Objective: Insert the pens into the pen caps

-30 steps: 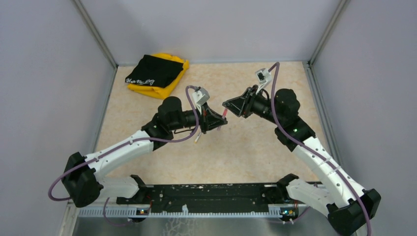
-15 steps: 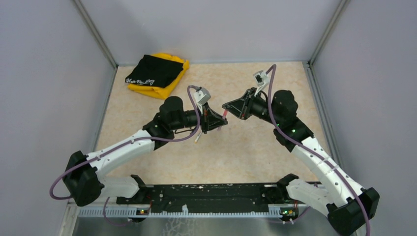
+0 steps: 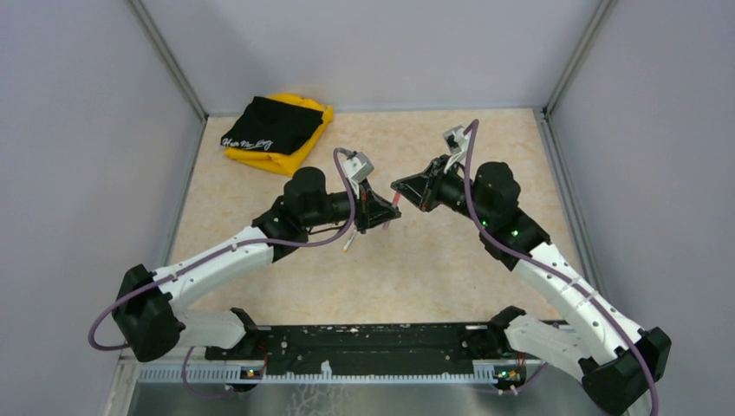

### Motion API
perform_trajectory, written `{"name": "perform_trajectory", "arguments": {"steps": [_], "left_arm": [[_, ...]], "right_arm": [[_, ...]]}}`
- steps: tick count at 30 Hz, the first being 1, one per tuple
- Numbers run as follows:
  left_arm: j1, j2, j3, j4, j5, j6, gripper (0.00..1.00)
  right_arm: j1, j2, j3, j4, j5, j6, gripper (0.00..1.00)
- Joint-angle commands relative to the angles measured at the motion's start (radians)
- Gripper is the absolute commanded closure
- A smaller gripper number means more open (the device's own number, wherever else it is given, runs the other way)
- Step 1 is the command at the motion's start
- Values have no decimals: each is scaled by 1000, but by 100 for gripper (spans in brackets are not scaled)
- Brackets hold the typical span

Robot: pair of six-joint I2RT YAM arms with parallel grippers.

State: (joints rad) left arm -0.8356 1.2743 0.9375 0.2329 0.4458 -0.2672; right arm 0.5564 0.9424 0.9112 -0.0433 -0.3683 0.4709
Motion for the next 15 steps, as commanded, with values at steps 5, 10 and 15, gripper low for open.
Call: {"name": "perform_trajectory", "arguments": {"steps": [5,10,15], "left_arm": [[-1,-36,85,132,-65,17,100],[7,-37,103,135,-71,25,100],[9,-30,125,140,-67,26,100]], "right_arm": [[143,-27,-142,-54,93,-11,100],[250,-48,-246,-48,164,33,100],[357,-53,-349,-48,233,72,100]]}}
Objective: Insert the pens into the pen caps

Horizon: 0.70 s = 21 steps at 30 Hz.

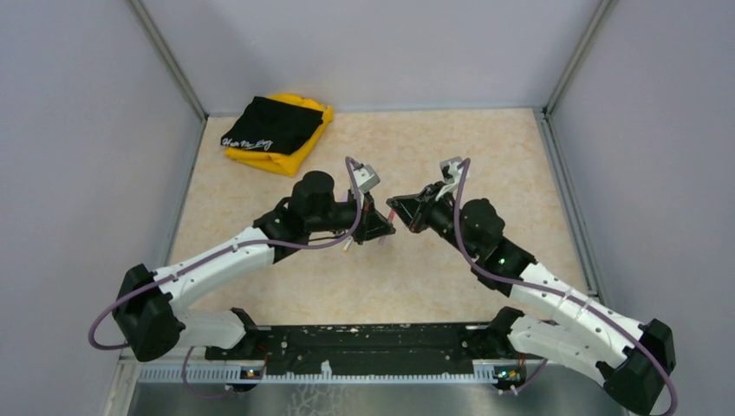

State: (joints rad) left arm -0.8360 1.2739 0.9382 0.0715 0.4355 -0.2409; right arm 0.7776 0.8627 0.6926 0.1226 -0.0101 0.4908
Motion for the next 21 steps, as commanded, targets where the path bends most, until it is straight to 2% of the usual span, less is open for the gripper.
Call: {"name": "perform_trajectory", "arguments": {"steps": [1,6,21], "left_arm": [[12,-29,127,301,-58,1,100],[23,-33,131,305,-58,-5,100],[50,-51,133,316,-76,-16,100]], "right_arm": [[151,20,-152,-211,-116,65,100],[223,1,-228,-240,-46,102,100],[432,63,-364,-160,83,231,100]]}}
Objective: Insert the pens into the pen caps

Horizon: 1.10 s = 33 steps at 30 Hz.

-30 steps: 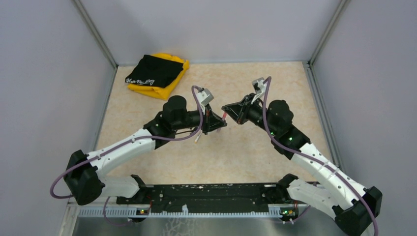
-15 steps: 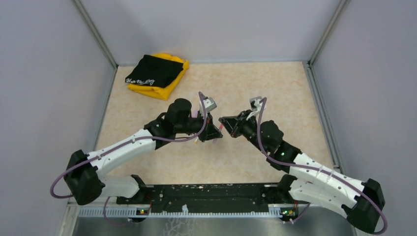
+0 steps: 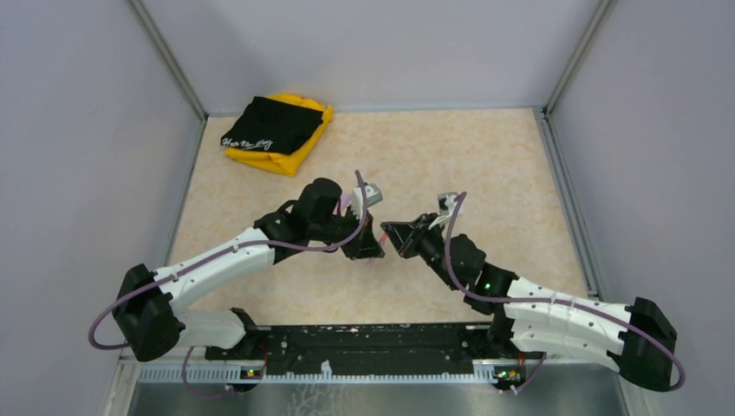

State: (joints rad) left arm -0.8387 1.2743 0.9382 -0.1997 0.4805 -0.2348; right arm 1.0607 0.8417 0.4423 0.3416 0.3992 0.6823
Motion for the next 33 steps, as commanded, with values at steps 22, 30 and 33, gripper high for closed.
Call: {"name": "perform_trajectory", "arguments": {"steps": [22,30,33], "left_arm": [[64,-52,-1,325,-58,116,100],[58,89,2,75,-279,114,99],[45,189,27,-2,-343,108,100]], "right_arm": [[41,-59,569,-524,204,-336,65],[40,-60,459,-807,411,-157,57],[39,-59,406,-867,391,-51,56]]}}
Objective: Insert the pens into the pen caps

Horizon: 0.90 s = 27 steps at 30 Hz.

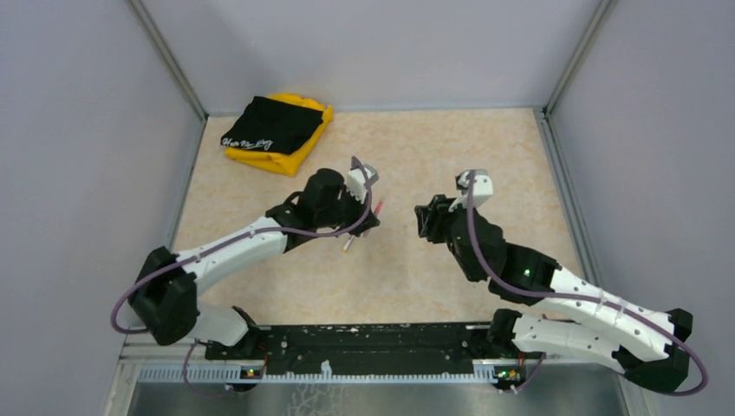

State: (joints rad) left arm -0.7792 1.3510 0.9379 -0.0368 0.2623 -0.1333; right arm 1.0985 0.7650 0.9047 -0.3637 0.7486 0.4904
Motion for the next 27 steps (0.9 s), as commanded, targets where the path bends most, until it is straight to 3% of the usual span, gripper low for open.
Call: {"name": "perform_trajectory", "arguments": {"steps": [1,7,17,27], "left_arm": [[-18,148,44,-191,-135,4,100],[-39,336,151,-318,-246,0,99],[-40,450,201,-322,-304,-2,77],[-40,419,198,-311,-324,-8,56]], "right_arm": [[2,11,-79,-166,29,169,56],[1,-56,-199,-141,-35,273,56],[-1,-78,-249,-131,-75,306,56],[0,-77,-253,-126,-86,290,54]]}}
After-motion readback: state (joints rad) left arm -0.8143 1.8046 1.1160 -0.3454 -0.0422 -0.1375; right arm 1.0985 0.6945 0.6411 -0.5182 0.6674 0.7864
